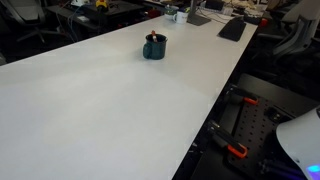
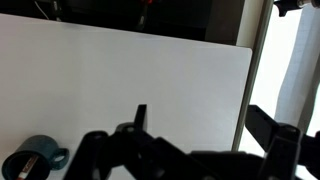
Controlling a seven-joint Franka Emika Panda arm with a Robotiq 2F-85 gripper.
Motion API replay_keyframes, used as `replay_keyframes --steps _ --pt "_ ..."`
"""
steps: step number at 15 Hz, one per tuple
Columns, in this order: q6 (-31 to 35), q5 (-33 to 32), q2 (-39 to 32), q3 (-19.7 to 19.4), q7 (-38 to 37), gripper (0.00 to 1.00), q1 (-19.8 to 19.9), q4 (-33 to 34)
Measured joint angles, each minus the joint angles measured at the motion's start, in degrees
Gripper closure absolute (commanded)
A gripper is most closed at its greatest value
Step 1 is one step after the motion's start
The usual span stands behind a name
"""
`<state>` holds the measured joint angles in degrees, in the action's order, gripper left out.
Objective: Take the marker out of the cup
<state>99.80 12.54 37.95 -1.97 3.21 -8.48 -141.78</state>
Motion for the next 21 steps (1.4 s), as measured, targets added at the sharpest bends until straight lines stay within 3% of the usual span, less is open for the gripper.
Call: replay_keyframes --steps 5,11,16,21 --pt "2.52 -0.88 -0.01 0.68 0.0 0.0 1.11 0.0" --pt "10.67 -3.43 -2.73 1.09 0.0 0.0 3.62 0.39" --pt "17.94 -3.95 -12.73 0.62 -0.09 0.0 6.42 4.11" --pt "21.38 -4.0 -24.72 0.38 -0.3 0.0 8.22 12.27"
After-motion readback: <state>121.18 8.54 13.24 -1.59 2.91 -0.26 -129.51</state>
